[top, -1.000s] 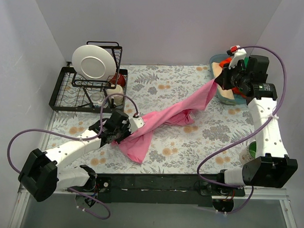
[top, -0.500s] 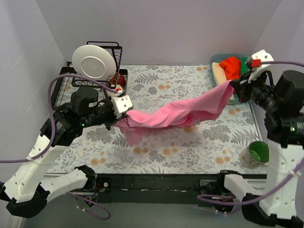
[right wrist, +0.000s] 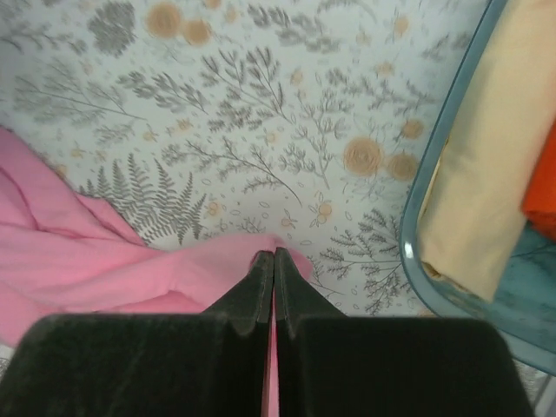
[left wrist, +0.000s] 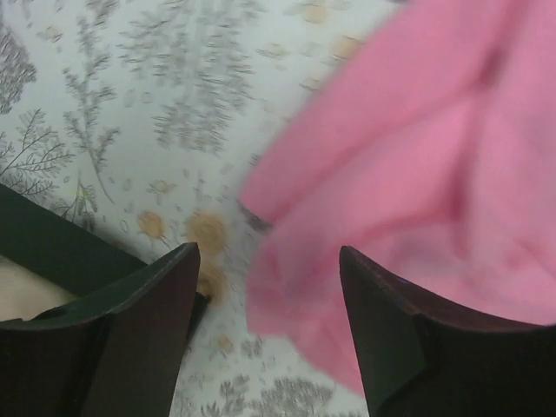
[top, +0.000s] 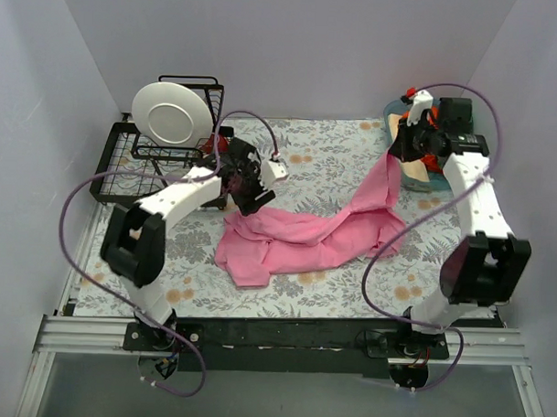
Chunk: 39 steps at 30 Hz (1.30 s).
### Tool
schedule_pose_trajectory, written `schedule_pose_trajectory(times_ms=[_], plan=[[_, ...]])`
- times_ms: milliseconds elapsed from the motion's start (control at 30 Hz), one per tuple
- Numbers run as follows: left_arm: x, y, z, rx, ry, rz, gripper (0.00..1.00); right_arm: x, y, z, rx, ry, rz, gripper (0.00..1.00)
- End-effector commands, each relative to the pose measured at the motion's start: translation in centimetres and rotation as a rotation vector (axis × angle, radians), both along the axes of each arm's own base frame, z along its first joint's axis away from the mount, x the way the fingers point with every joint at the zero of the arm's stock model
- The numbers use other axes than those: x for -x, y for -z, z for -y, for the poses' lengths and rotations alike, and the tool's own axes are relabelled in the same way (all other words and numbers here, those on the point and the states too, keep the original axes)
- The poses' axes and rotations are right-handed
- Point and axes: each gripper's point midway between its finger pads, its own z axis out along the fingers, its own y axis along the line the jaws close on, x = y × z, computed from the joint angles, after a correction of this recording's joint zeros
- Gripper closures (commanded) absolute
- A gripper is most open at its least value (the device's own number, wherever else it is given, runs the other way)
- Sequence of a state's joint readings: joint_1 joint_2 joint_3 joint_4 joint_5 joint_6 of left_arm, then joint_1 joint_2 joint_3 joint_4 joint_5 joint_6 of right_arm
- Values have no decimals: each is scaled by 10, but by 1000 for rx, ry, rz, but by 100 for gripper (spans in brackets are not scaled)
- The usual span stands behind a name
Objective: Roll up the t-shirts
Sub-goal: Flatten out the T-shirt at the center of the board.
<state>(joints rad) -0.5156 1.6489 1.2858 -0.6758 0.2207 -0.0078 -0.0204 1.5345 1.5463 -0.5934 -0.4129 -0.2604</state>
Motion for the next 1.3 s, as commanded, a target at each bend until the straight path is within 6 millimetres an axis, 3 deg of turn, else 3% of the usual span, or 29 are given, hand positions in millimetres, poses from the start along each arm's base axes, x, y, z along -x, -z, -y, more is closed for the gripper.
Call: schedule_pose_trajectory(times_ms=[0, 67, 167, 200, 233, 267, 333, 433, 533, 633, 667, 700, 833, 1100, 1233, 1267], plan=[[-89, -60, 8, 170, -282, 170, 30, -29, 12, 10, -1, 43, -8, 99], [-80, -72, 20, 241, -256, 142, 25, -35, 19, 11, 6, 47, -18, 99], [-26, -72, 43, 312, -116, 12, 27, -29, 29, 8, -2, 30, -39, 99], [-6, -55, 43, 291, -92, -40, 28, -26, 30, 7, -6, 24, -39, 99], [16, -57, 50, 300, -45, -69, 30, -24, 32, 5, -14, 18, -43, 99], [30, -51, 51, 289, -28, -100, 39, -21, 32, 3, -32, 17, -50, 99], [60, -40, 52, 285, -8, -191, 47, -16, 37, 0, -49, 16, -68, 99], [95, -36, 51, 304, 22, -316, 58, -10, 41, -3, -65, 7, -83, 99], [113, -14, 43, 254, 22, -395, 55, -8, 45, -3, -61, 6, -88, 99], [101, 7, 39, 195, -46, -369, 35, -5, 45, -2, -59, 6, -87, 99], [88, 16, 32, 151, -99, -308, 32, -4, 44, -3, -59, 4, -87, 99], [73, 12, 36, 177, -117, -241, 22, -4, 43, -3, -58, 3, -83, 99], [49, 9, 40, 188, -133, -134, 20, 1, 40, -2, -53, 5, -77, 99], [17, 39, 42, 110, -160, -62, 22, 11, 49, -1, -48, 11, -92, 99], [29, 40, 55, 140, -47, -120, 25, 12, 49, -1, -44, 10, -89, 99], [33, 39, 55, 141, -28, -127, 31, 12, 48, -1, -44, 10, -87, 99]])
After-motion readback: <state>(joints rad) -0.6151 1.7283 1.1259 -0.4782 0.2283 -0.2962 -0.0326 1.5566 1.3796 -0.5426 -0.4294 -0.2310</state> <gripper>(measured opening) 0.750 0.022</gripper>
